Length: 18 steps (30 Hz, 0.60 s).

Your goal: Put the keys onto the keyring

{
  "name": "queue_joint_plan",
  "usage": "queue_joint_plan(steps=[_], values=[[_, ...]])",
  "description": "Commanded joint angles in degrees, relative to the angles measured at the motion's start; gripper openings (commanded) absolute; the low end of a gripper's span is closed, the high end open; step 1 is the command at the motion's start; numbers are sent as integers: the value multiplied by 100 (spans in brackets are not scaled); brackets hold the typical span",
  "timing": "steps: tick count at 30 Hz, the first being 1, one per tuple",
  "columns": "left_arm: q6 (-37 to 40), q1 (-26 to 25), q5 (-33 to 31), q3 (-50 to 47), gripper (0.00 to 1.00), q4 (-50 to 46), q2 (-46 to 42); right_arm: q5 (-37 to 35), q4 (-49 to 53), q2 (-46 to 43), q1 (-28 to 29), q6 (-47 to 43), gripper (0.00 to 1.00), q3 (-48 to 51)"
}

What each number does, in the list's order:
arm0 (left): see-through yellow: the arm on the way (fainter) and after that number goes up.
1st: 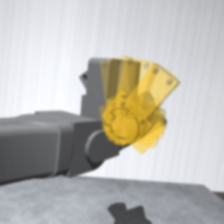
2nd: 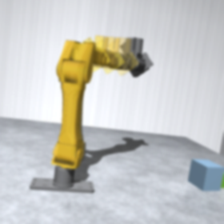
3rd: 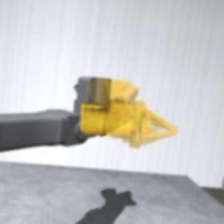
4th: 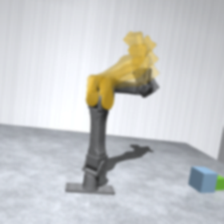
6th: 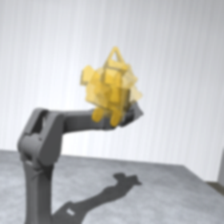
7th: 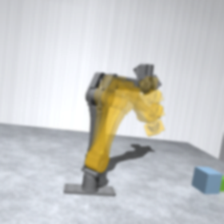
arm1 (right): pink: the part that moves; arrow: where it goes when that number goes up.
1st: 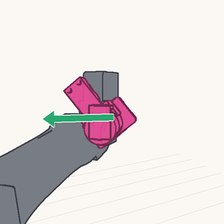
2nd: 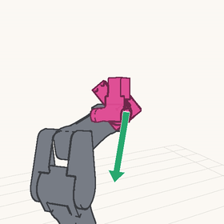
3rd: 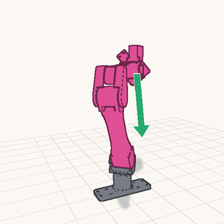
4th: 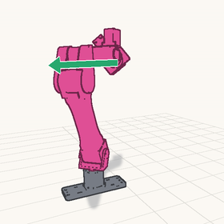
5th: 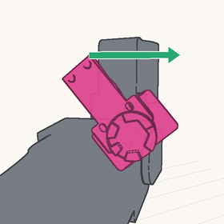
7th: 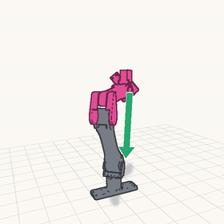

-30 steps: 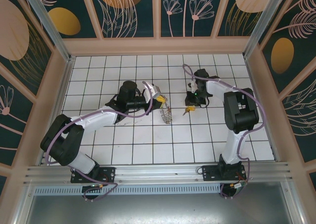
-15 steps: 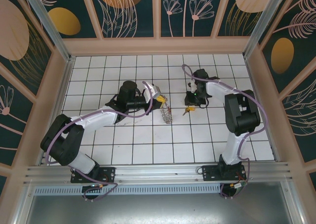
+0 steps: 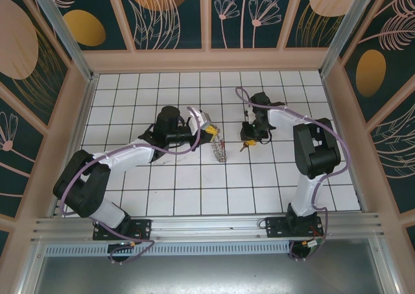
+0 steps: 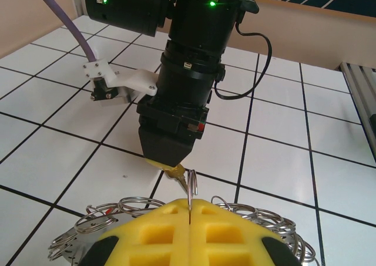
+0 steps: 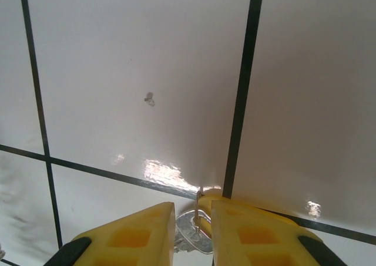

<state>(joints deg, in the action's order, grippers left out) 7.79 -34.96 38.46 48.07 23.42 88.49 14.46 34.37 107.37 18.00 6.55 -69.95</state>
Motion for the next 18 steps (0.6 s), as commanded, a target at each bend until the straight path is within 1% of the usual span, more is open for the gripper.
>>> queue_joint_plan(steps=[1, 18], values=[[-76, -52, 118, 114, 0, 309, -19, -213, 70, -127, 41, 97, 23, 41], [-109, -38, 101, 106, 0, 321, -31, -184, 55, -58, 100, 66, 16, 76]])
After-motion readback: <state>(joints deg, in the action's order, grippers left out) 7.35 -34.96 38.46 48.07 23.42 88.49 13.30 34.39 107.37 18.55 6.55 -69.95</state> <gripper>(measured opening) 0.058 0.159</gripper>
